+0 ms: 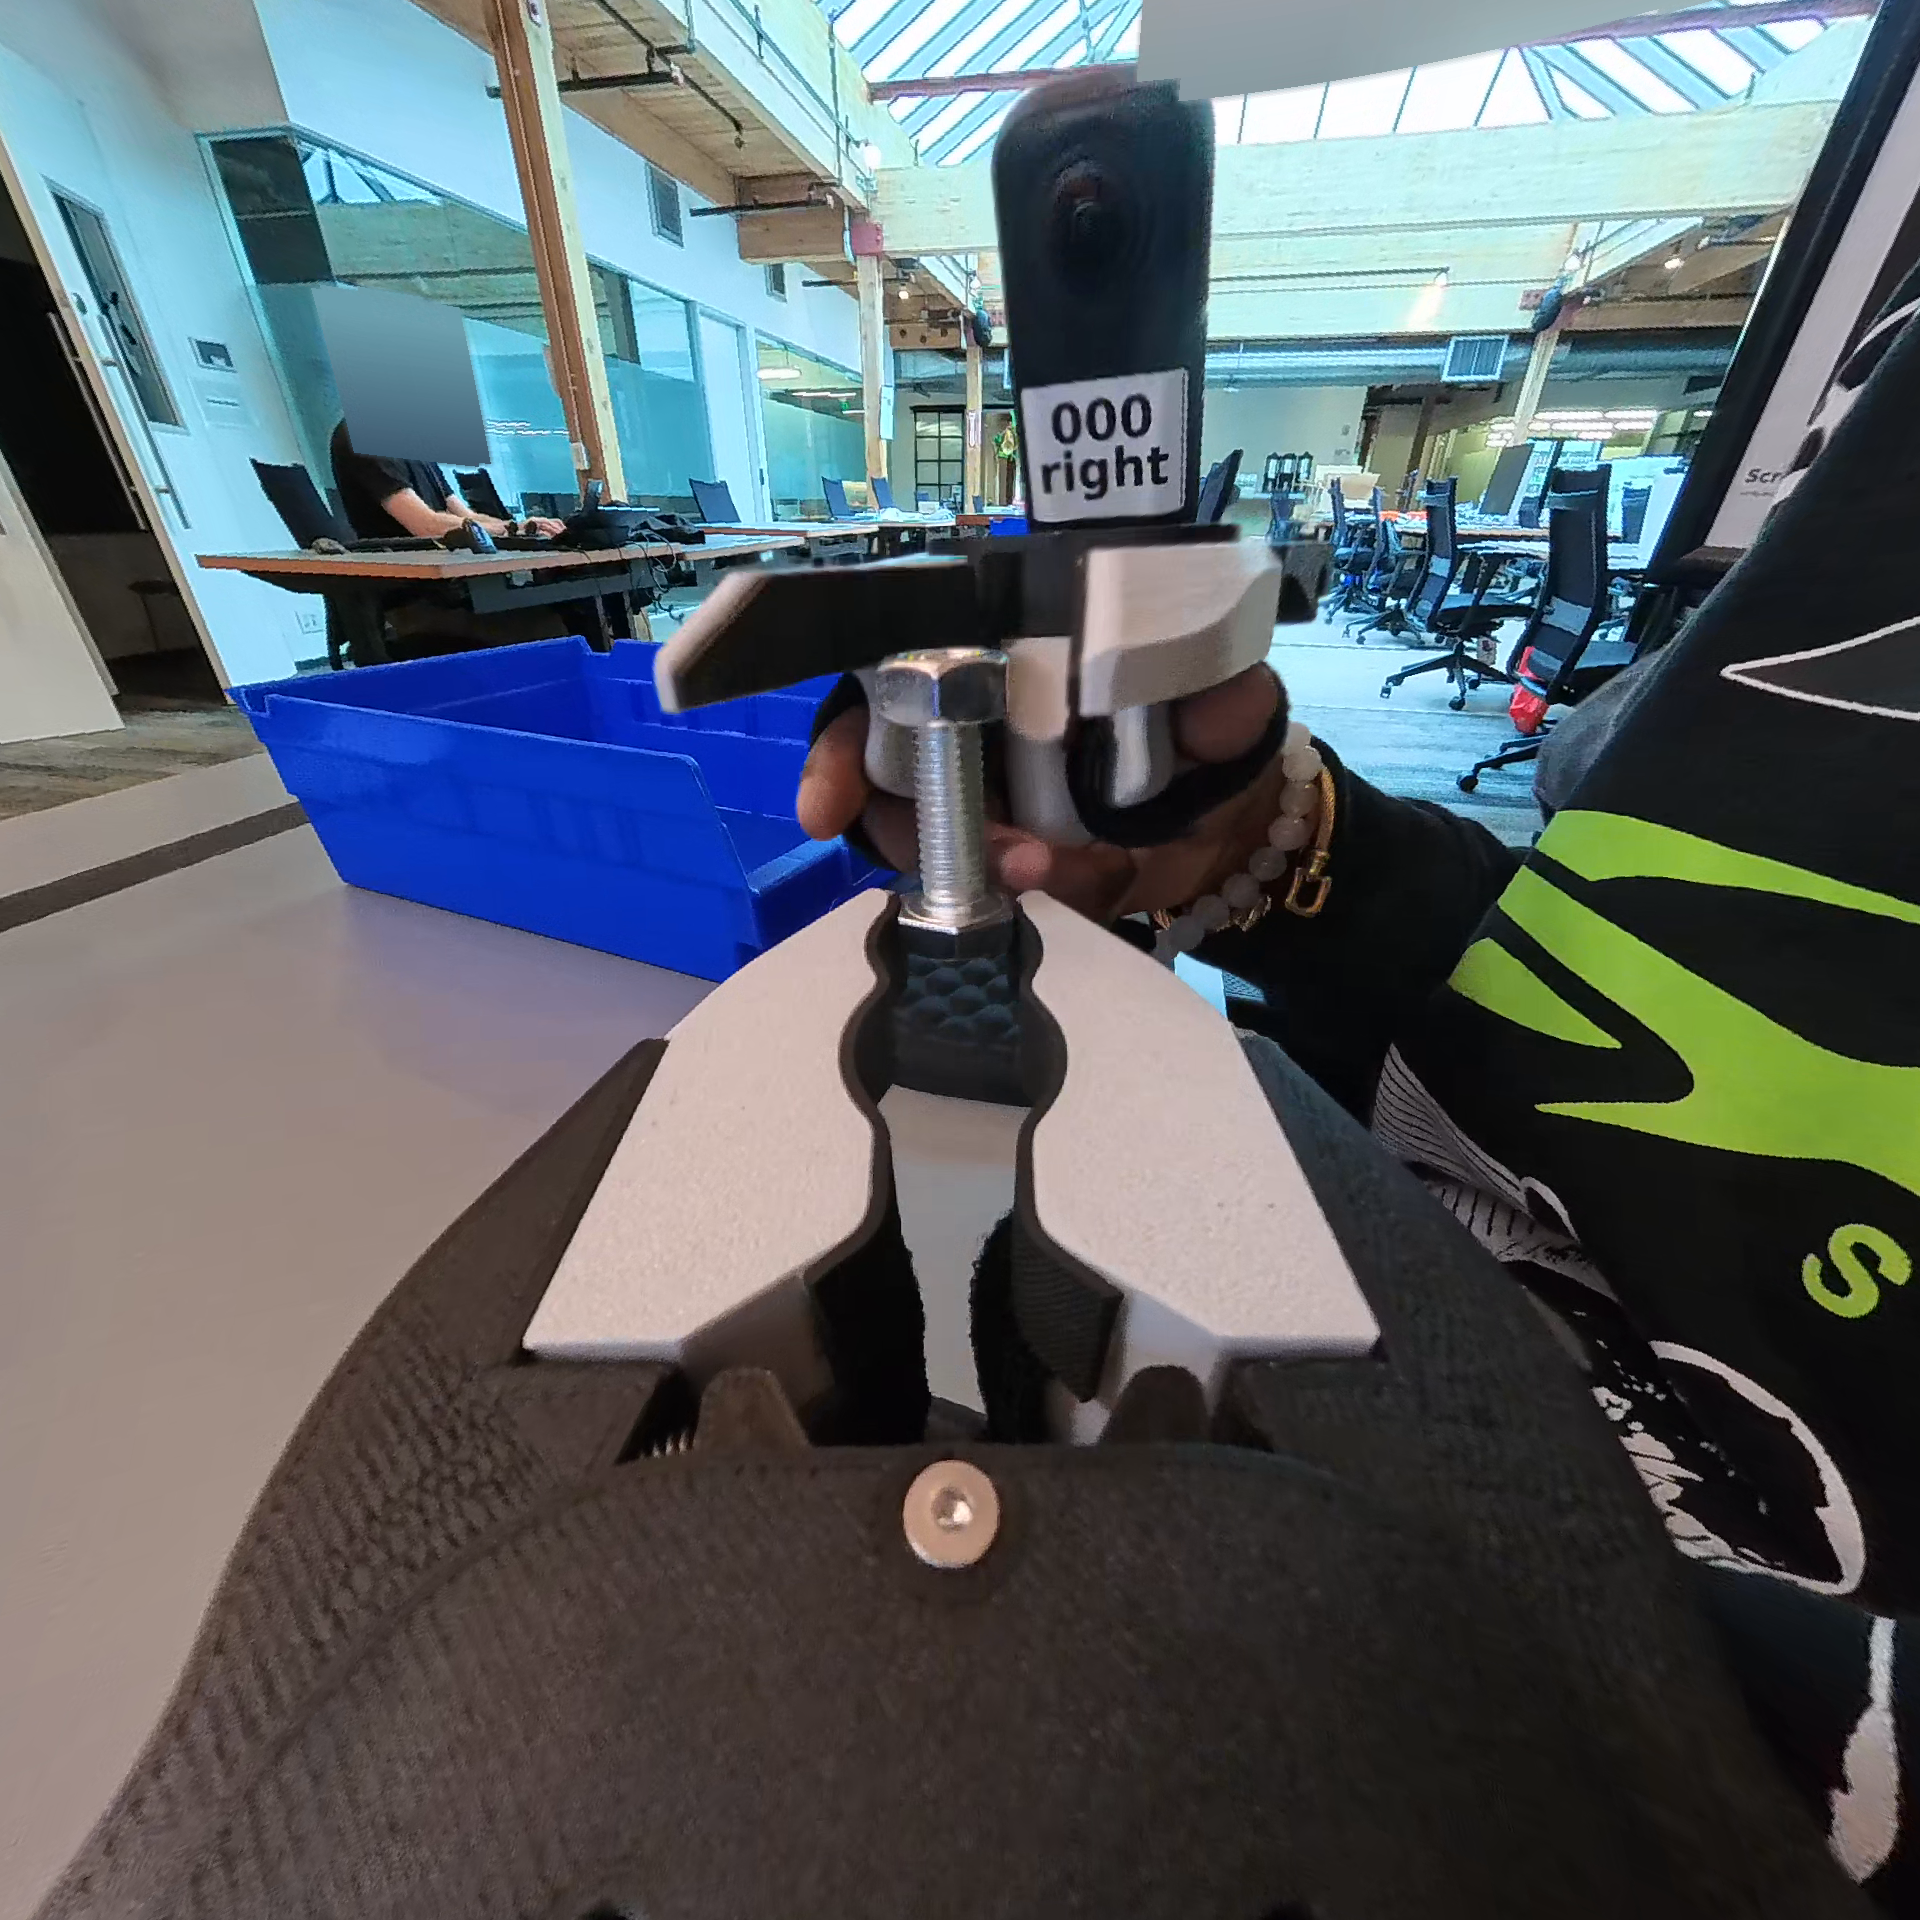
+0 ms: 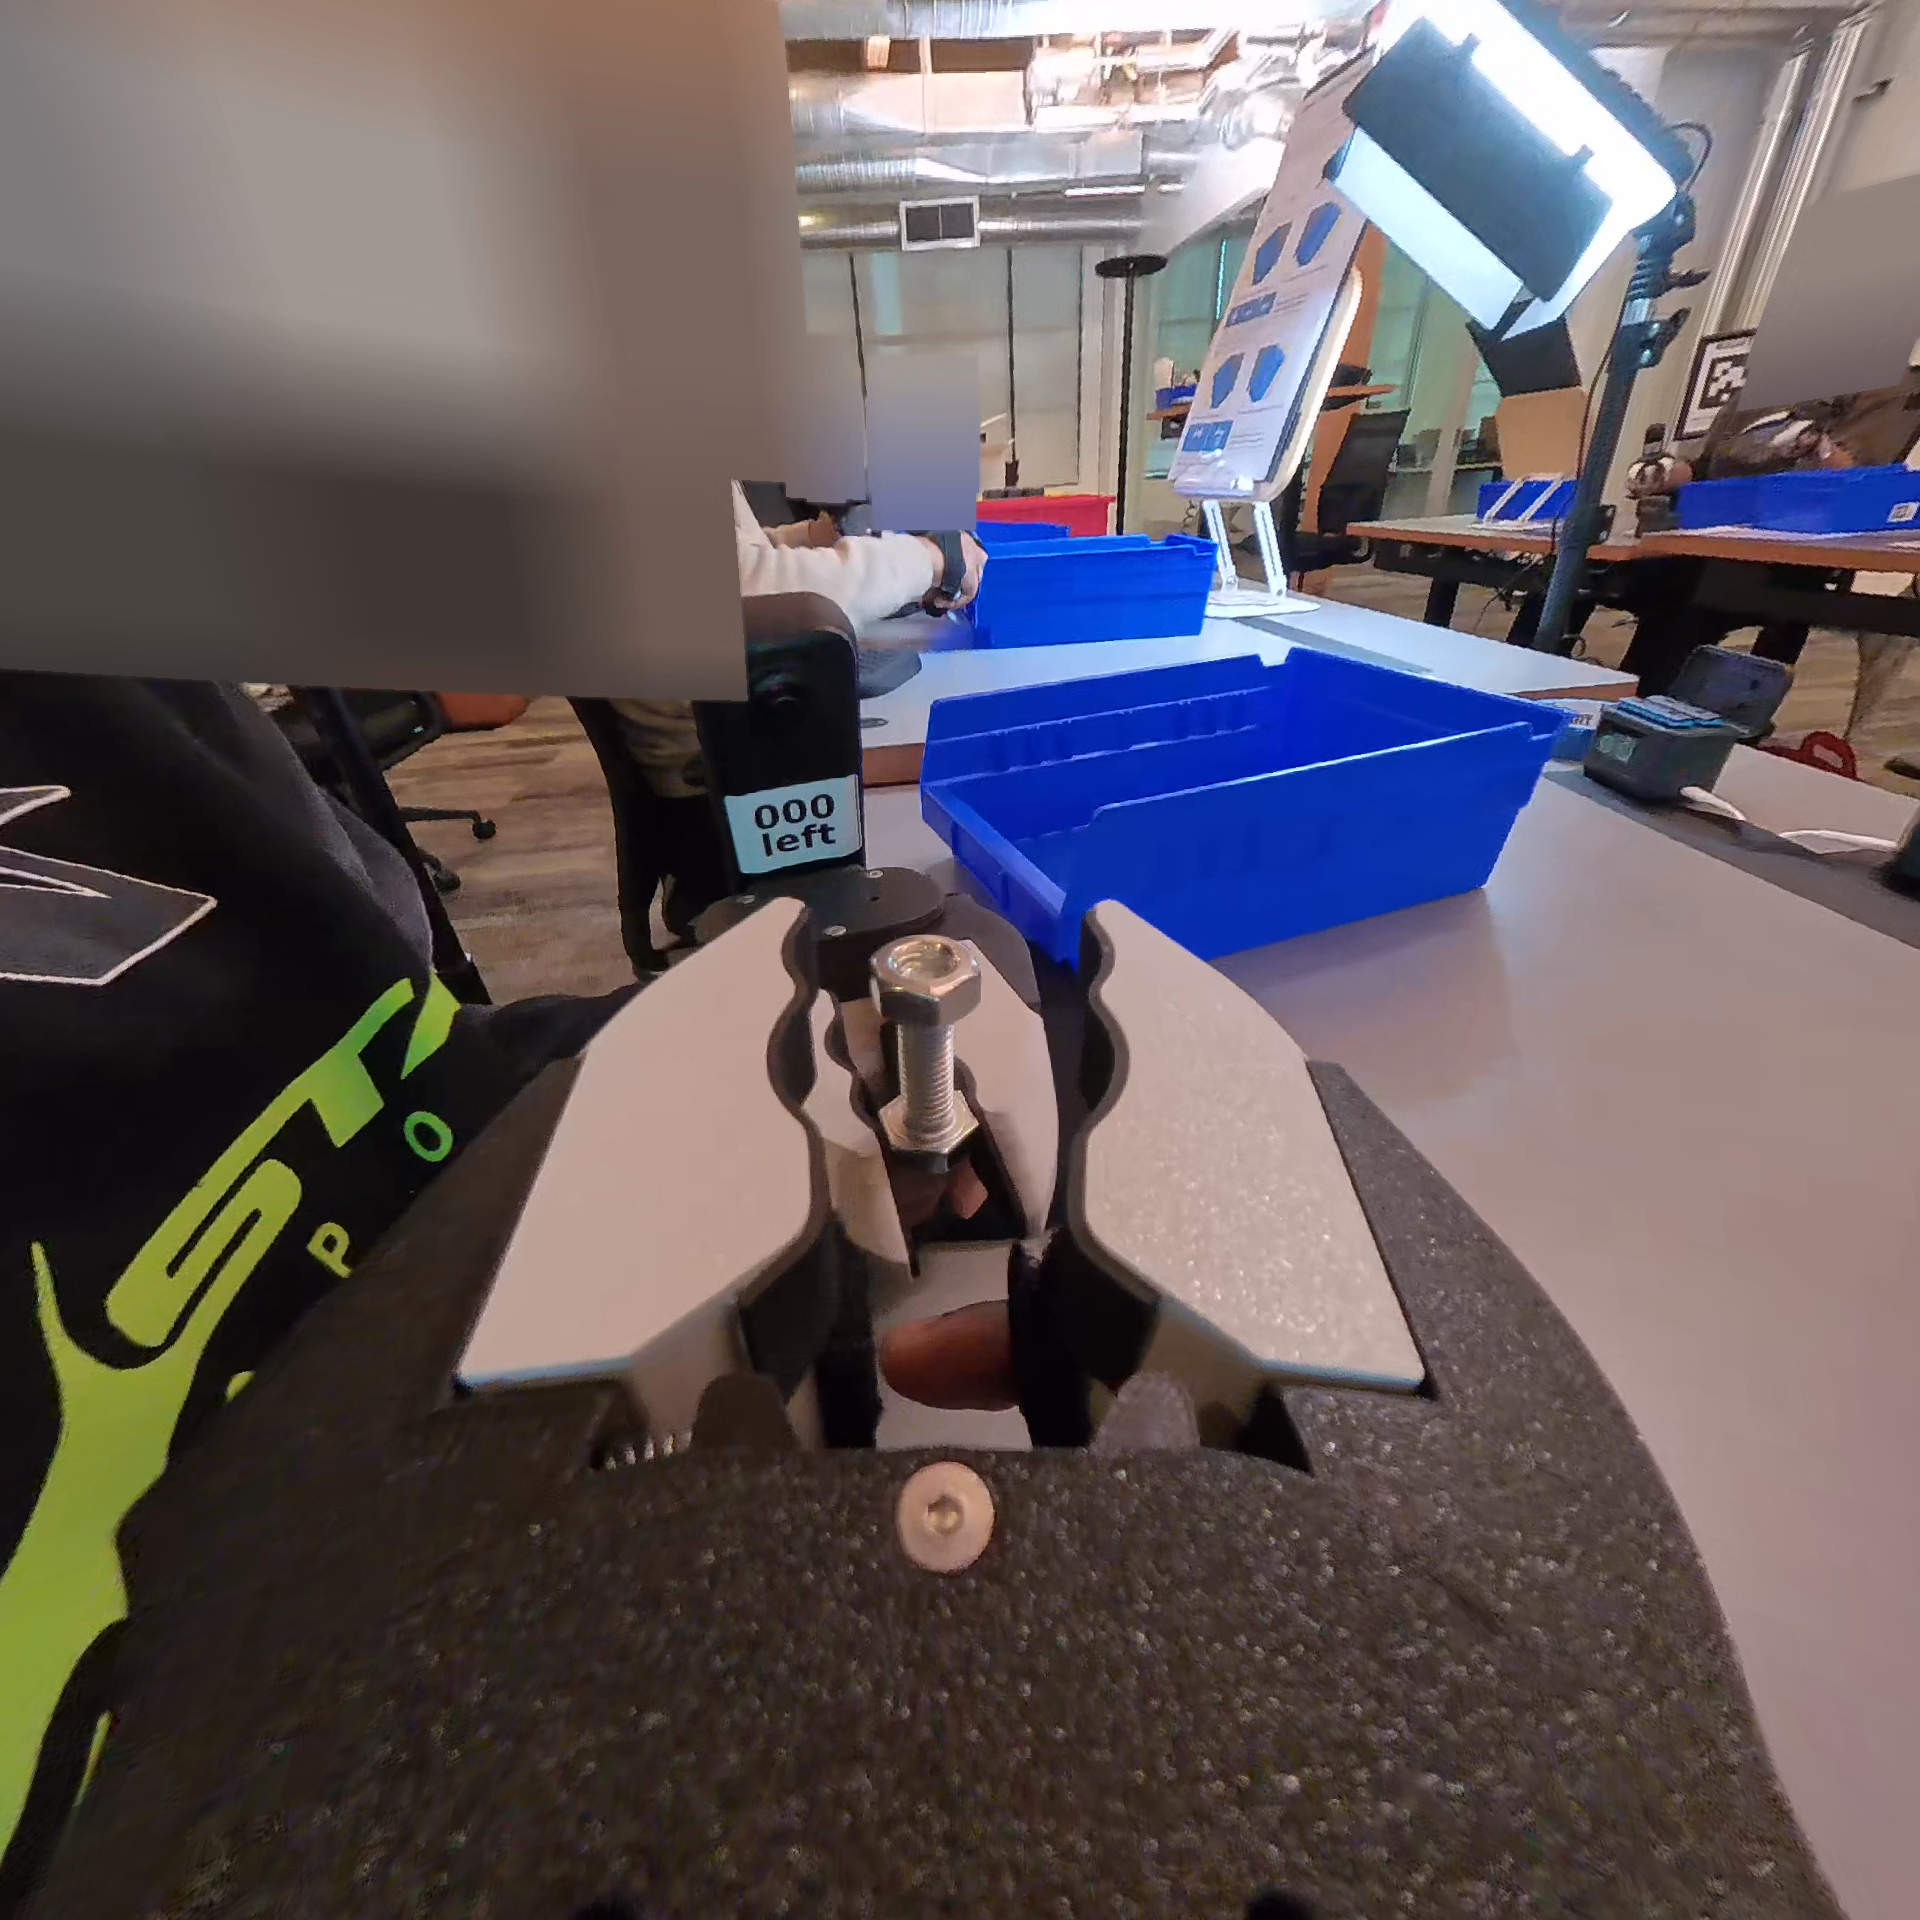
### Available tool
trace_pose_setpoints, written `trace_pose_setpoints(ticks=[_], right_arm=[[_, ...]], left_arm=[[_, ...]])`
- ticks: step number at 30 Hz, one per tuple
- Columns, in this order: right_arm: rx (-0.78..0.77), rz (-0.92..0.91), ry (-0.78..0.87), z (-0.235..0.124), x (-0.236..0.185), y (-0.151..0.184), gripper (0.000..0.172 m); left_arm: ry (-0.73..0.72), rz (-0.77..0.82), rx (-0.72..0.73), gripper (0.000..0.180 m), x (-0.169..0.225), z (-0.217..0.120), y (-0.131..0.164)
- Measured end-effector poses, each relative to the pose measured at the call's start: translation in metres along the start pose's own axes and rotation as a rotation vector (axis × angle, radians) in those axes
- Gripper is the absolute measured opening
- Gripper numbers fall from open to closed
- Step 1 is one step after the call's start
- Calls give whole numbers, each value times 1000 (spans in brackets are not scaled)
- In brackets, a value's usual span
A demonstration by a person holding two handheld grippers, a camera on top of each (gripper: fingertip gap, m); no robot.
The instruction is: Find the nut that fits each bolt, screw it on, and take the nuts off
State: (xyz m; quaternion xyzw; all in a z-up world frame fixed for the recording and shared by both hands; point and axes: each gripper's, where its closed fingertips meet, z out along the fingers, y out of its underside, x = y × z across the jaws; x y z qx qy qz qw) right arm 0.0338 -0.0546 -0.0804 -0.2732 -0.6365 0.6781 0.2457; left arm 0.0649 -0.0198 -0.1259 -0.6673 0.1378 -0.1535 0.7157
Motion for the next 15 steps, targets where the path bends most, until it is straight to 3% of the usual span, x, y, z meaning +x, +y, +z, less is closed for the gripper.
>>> trace_pose_setpoints(ticks=[3, 6, 8, 10, 15], right_arm=[[-22, -9, 26, -3, 6, 3, 42], [-11, 2, 45, -20, 13, 3, 46], [-2, -5, 137, -39, 29, 3, 27], [12, -6, 177, -53, 36, 2, 21], [41, -7, 83, -47, 16, -12, 28]], left_arm=[[5, 3, 6, 18, 1, -1, -1], [1, -5, 10, 18, 0, -1, -1], [6, -2, 15, 18, 0, -1, -2], [5, -3, 8, 18, 0, -1, -1], [1, -3, 3, 18, 0, 0, 0]])
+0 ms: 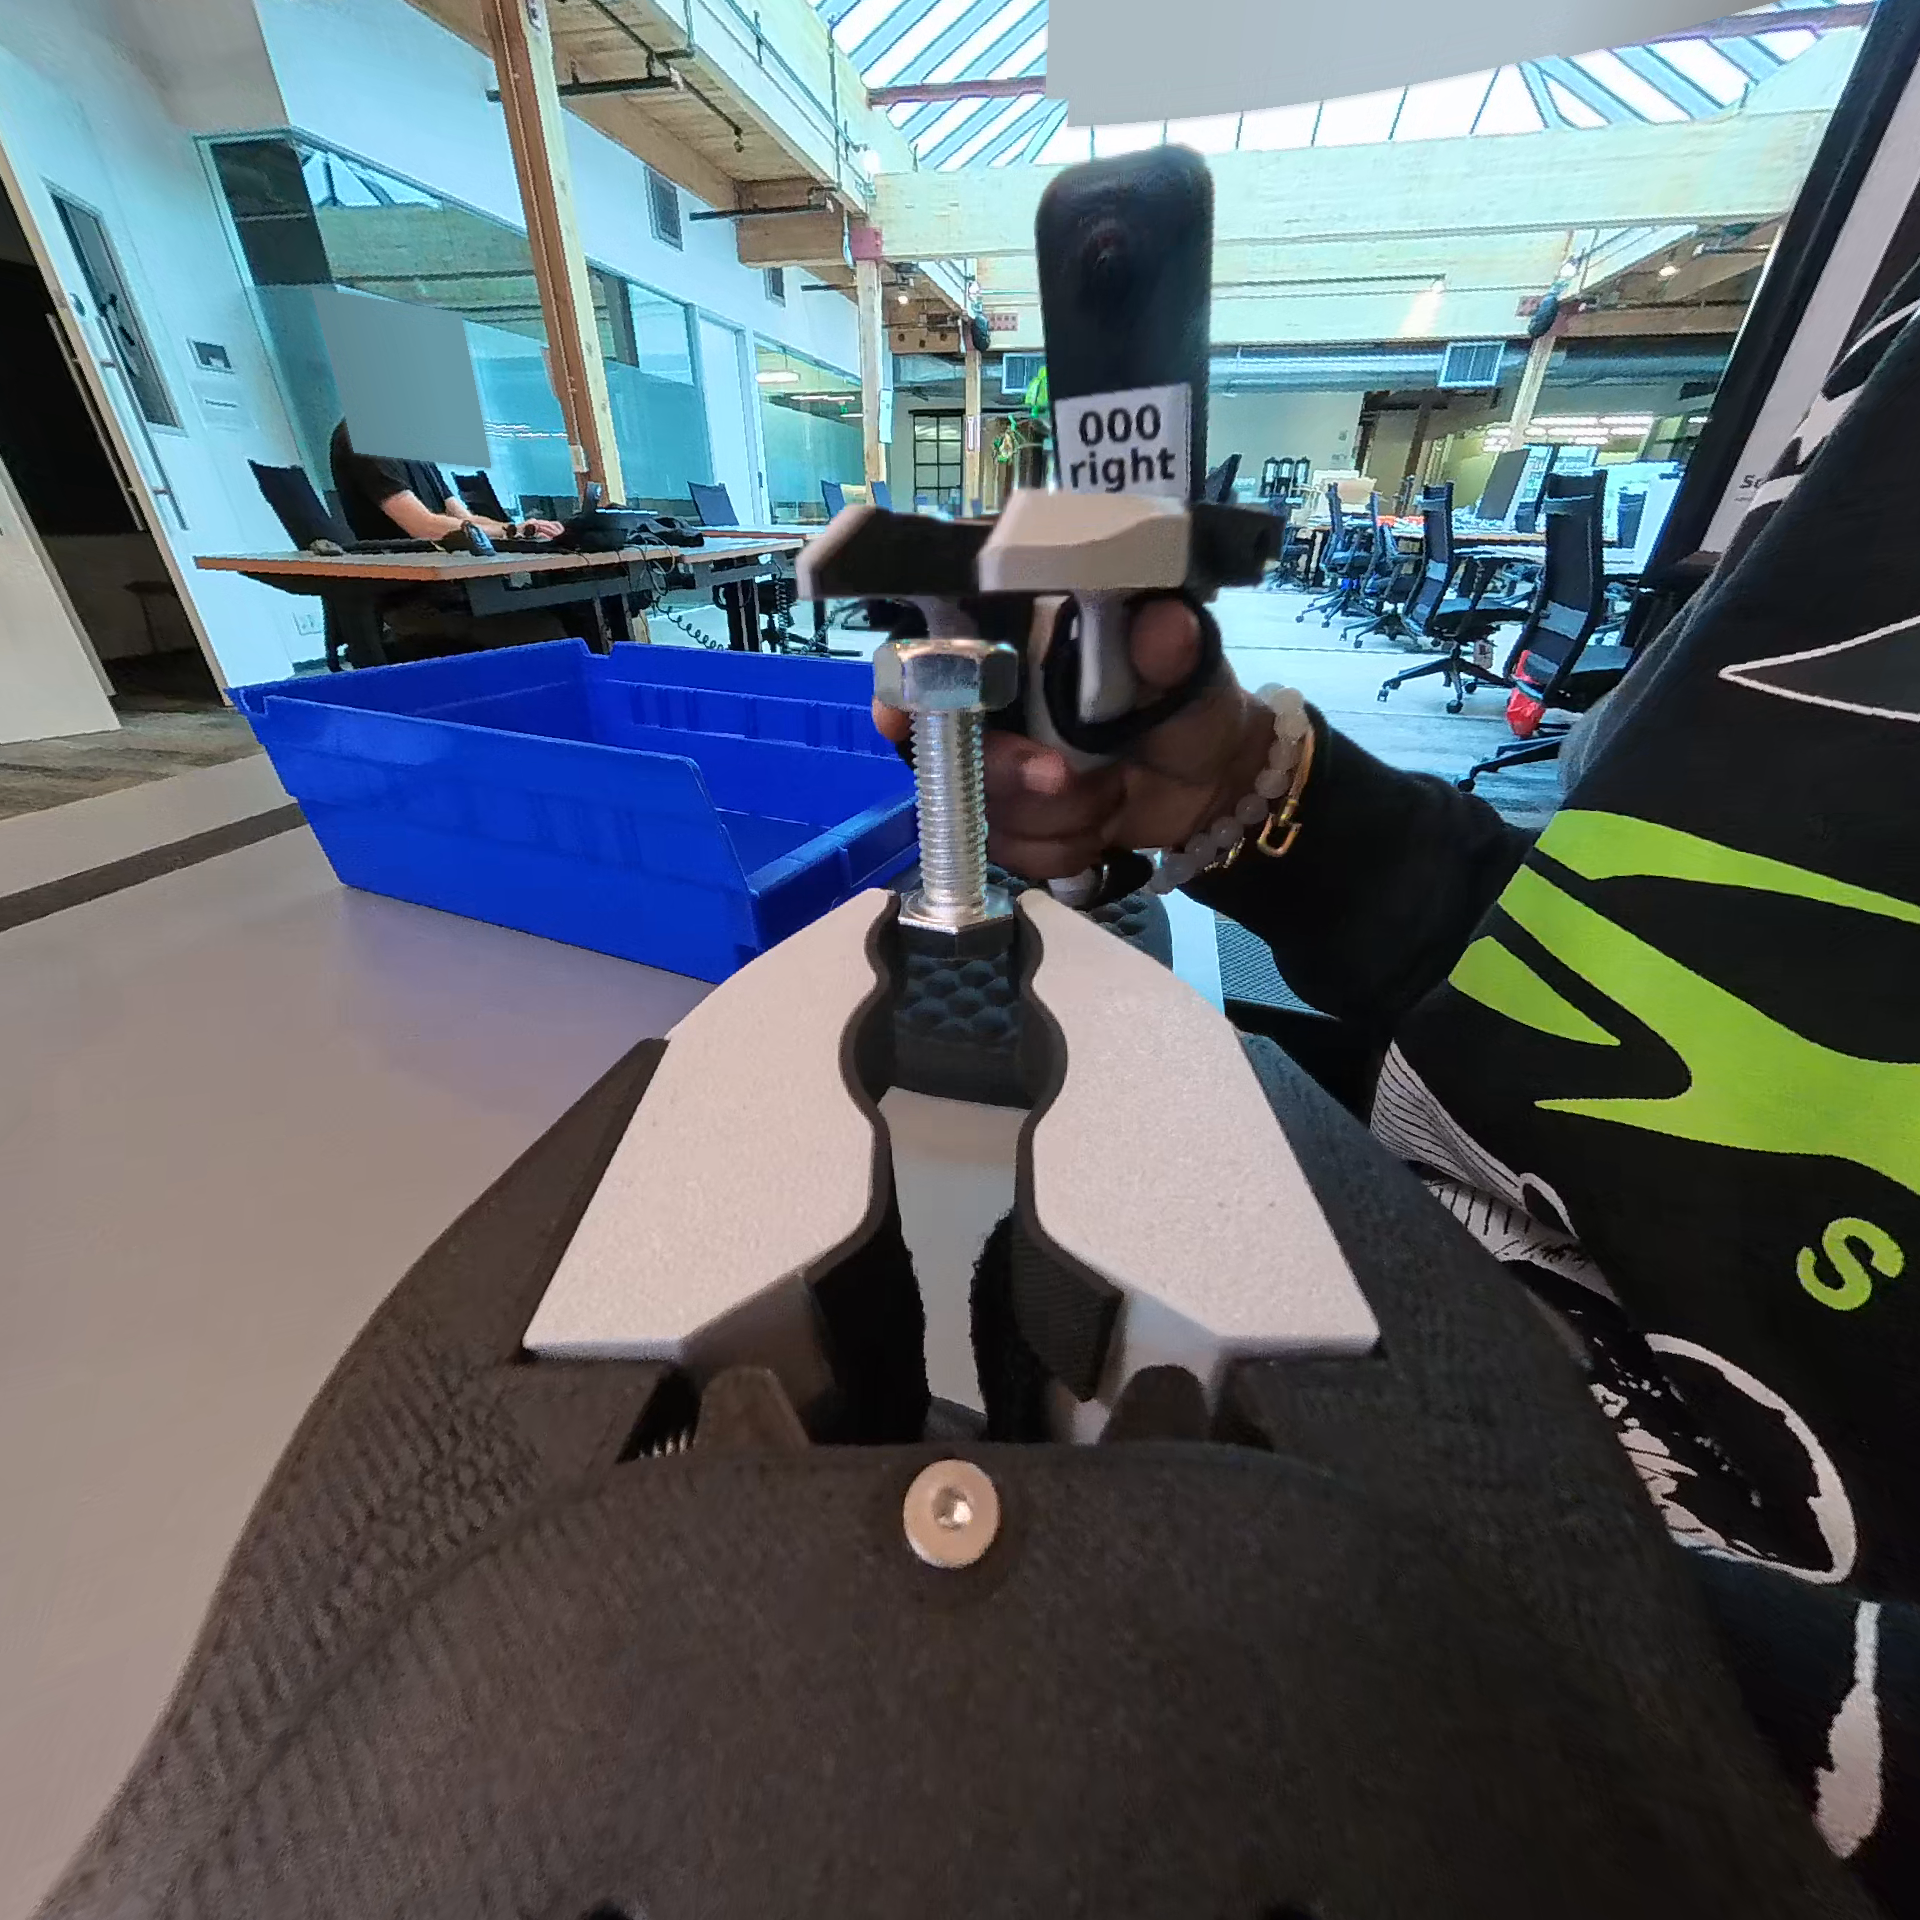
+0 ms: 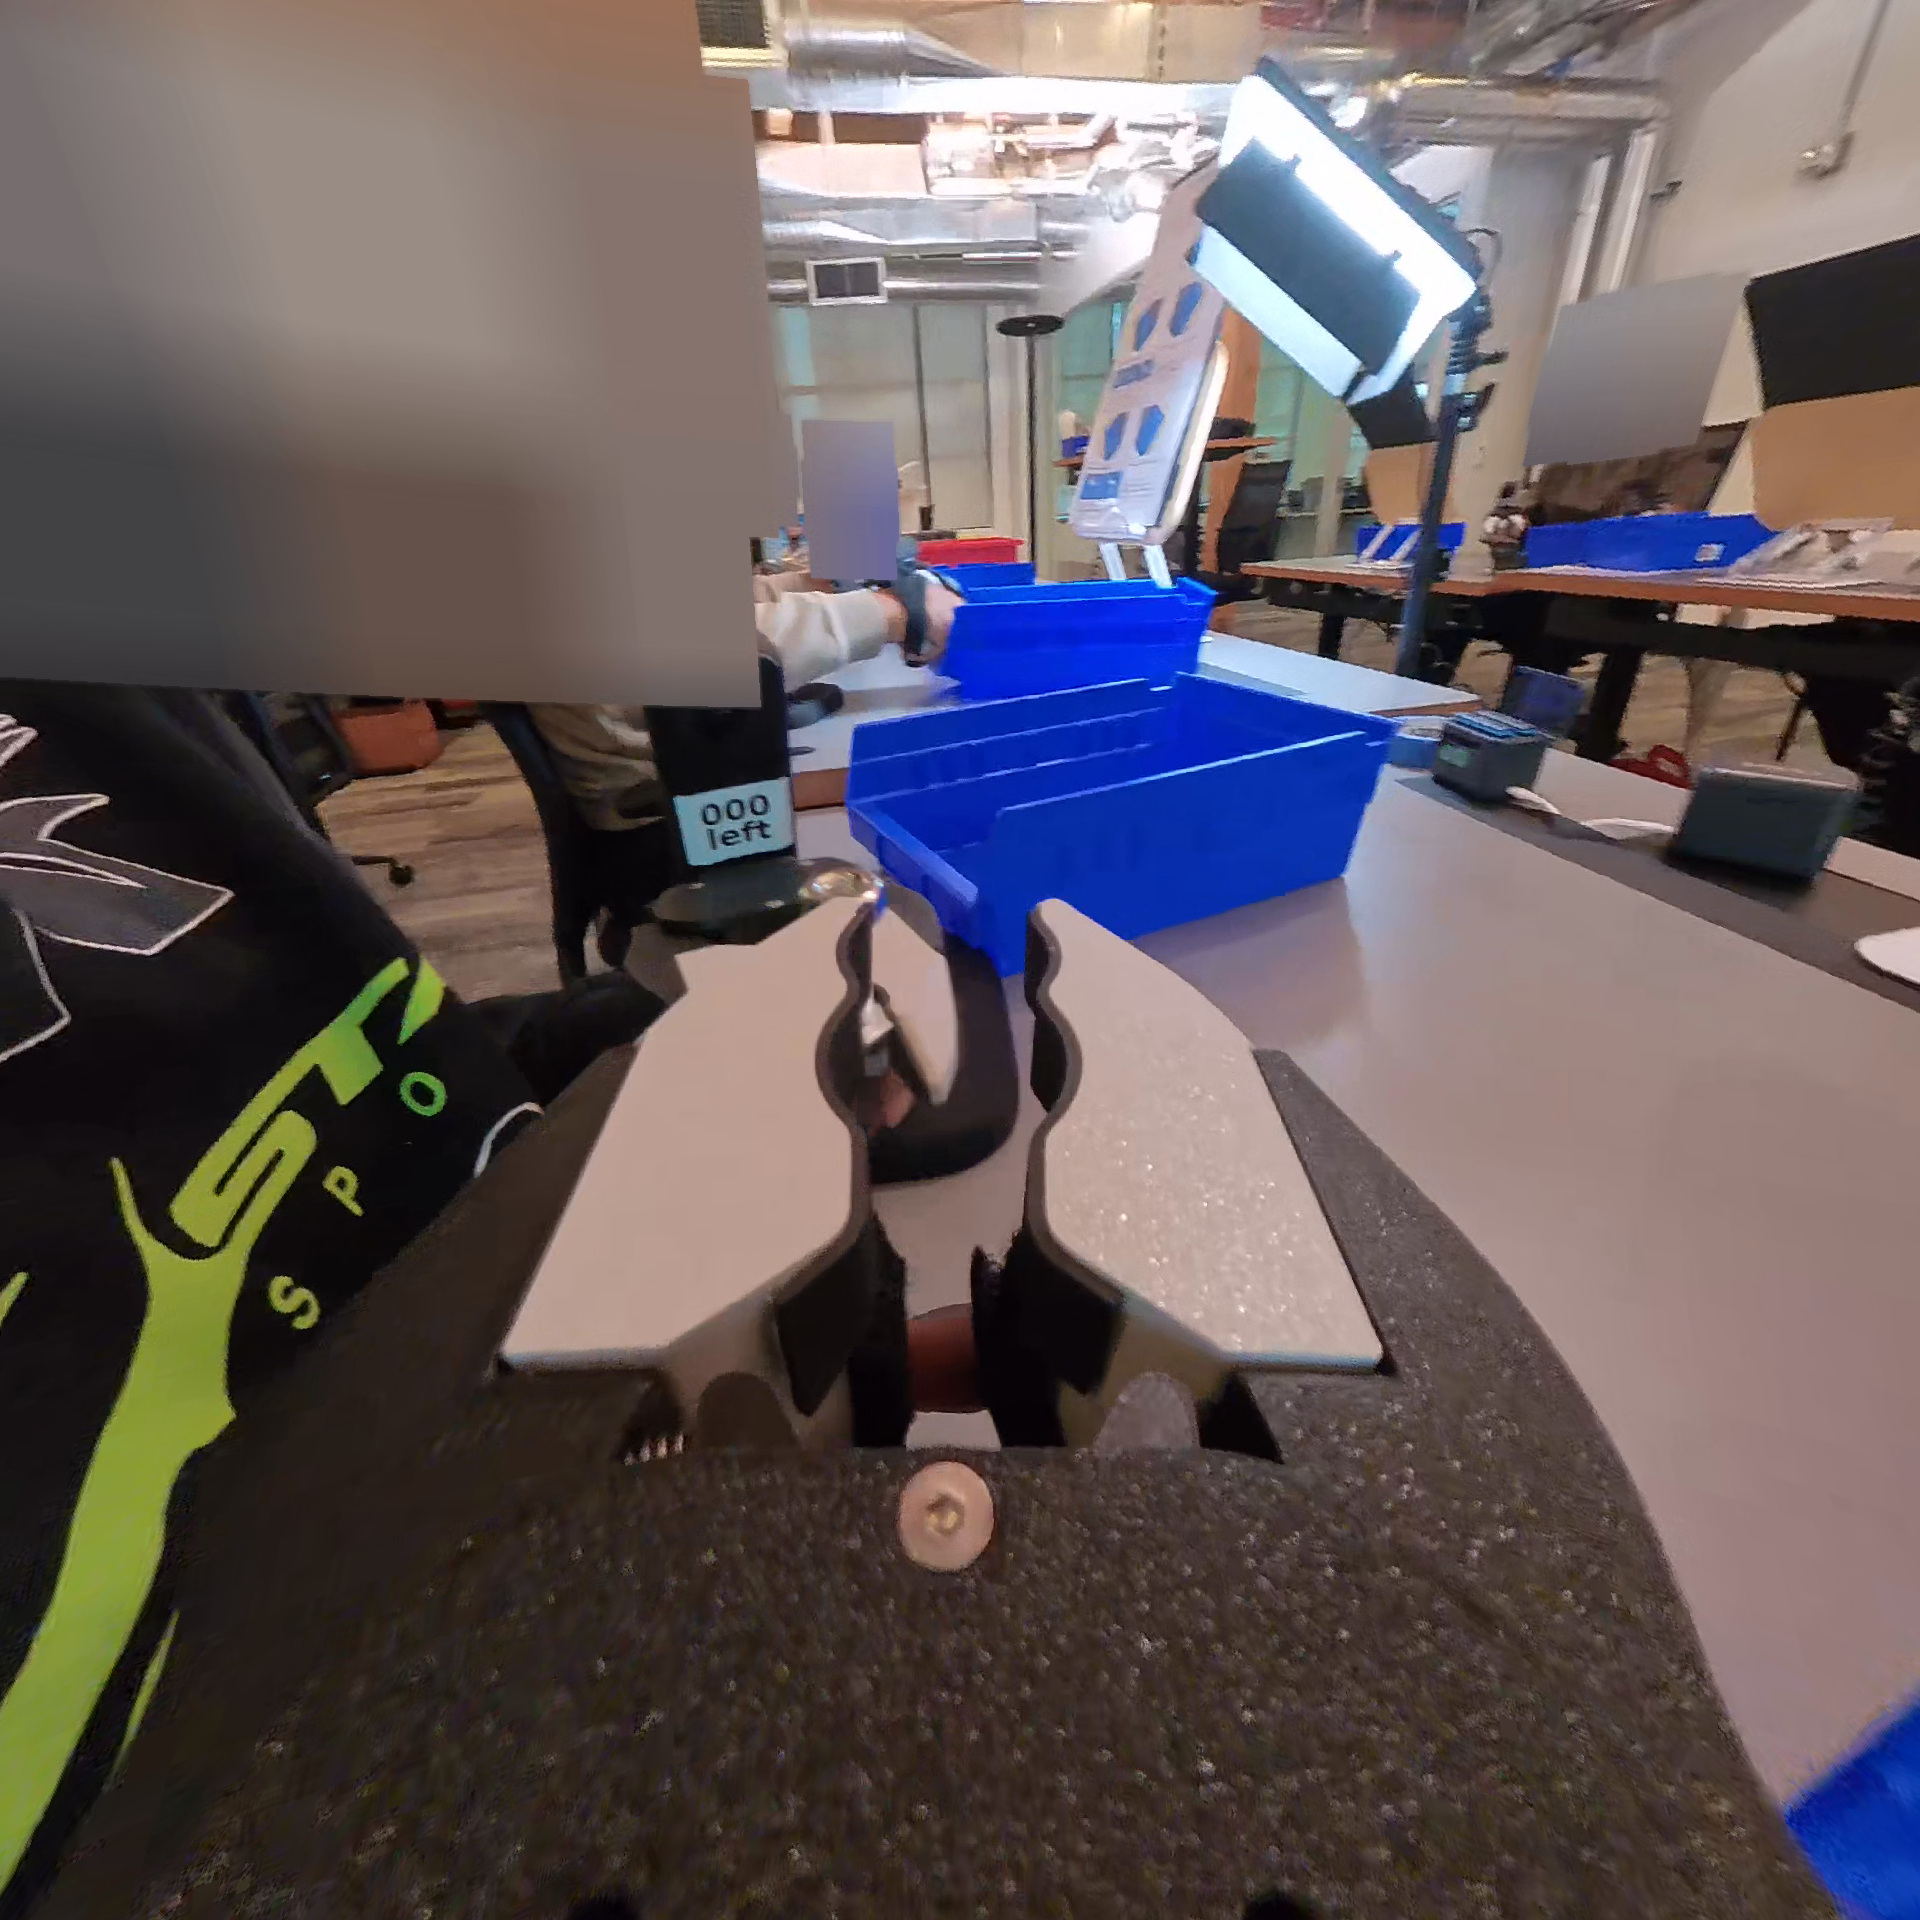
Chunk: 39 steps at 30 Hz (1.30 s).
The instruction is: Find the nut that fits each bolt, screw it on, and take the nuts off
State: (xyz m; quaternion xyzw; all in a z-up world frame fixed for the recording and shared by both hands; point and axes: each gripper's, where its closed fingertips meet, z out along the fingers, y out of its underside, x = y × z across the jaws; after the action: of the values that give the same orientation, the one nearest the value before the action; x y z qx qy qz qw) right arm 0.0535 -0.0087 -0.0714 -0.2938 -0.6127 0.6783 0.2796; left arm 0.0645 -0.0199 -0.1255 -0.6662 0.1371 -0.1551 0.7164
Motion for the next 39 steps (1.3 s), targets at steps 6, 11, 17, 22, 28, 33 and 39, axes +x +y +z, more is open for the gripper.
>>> trace_pose_setpoints(ticks=[6, 11, 17, 22, 28, 33, 39], right_arm=[[-98, -42, -80, 26, -19, 6, 33], [-241, -105, -100, 30, -22, 12, 26], [-256, -159, -120, 29, -25, 11, 18], [-86, -130, -59, 7, -9, -27, 18], [-275, -134, 580, -81, 105, -25, 18], [-519, 31, 796, -131, 149, 23, 18], [-885, 174, 788, -145, 175, 85, 19]], left_arm=[[-8, 5, -9, 18, -1, 1, 1], [-11, 8, -9, 18, 0, 1, 1], [3, 6, -1, 18, 1, 0, 0], [9, 4, -7, 18, 2, 0, 1], [0, 3, -1, 18, 0, 0, 0], [-2, 0, -2, 18, 0, 0, 0], [-4, 0, -2, 18, 0, 0, 0]])
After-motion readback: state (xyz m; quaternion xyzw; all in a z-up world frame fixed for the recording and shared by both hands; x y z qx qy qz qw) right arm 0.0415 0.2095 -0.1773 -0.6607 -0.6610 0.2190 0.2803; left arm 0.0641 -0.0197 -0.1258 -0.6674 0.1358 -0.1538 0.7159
